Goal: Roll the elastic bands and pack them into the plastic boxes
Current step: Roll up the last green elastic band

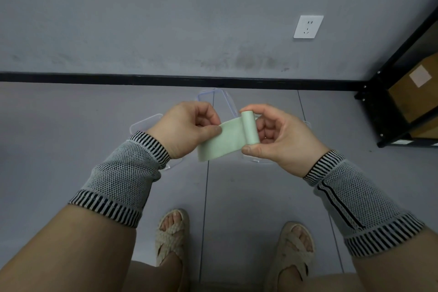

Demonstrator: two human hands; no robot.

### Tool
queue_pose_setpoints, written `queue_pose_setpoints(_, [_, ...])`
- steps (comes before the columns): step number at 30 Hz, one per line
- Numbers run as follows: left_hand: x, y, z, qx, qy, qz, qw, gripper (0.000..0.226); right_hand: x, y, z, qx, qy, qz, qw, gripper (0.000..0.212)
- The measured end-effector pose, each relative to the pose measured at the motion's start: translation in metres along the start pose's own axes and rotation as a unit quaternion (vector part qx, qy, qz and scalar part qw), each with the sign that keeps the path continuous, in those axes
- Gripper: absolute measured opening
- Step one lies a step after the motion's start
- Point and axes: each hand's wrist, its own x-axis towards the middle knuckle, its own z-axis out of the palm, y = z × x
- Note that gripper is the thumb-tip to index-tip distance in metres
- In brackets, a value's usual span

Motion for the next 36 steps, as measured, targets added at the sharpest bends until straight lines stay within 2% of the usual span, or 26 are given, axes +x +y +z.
queue_pose_setpoints(5, [0.000, 0.002, -0.006, -0.033, 0.016, -0.011, 0.999, 0.015, -0.001, -0.003, -0.004, -0.003, -0.007, 0.007, 1.000, 0.058])
queue_pose_setpoints(10, [-0.002, 0.007, -0.004, -0.060, 0.028, -0.001, 0.998, 0.017, 0.003, -0.001, 0.004, -0.129, 0.032, -0.020, 0.991, 0.057])
queue_pose_setpoints(16, [-0.002, 0.013, 0.007, -0.100, 0.047, 0.014, 0.994, 0.014, 0.005, -0.003, 0.015, -0.299, 0.064, -0.053, 0.951, 0.052])
queue_pose_setpoints(23, [0.003, 0.017, 0.026, -0.138, 0.063, 0.005, 0.988, 0.004, 0.007, 0.001, 0.022, -0.397, 0.103, -0.098, 0.907, 0.049])
queue_pose_setpoints(27, [0.004, 0.019, 0.031, -0.145, 0.092, 0.001, 0.985, 0.016, 0.006, 0.003, 0.023, -0.388, 0.106, -0.081, 0.912, 0.064])
queue_pose_setpoints(30, [0.003, 0.020, 0.031, -0.140, 0.109, 0.003, 0.984, 0.018, 0.005, 0.003, 0.022, -0.333, 0.076, -0.061, 0.938, 0.069])
queue_pose_setpoints(33, [0.003, 0.018, 0.027, -0.149, 0.112, 0.006, 0.982, 0.020, 0.006, 0.004, 0.020, -0.193, 0.052, -0.038, 0.979, 0.065])
queue_pose_setpoints(36, [0.002, 0.019, 0.026, -0.144, 0.110, 0.017, 0.983, 0.019, 0.007, 0.003, 0.019, -0.087, 0.049, -0.043, 0.994, 0.049])
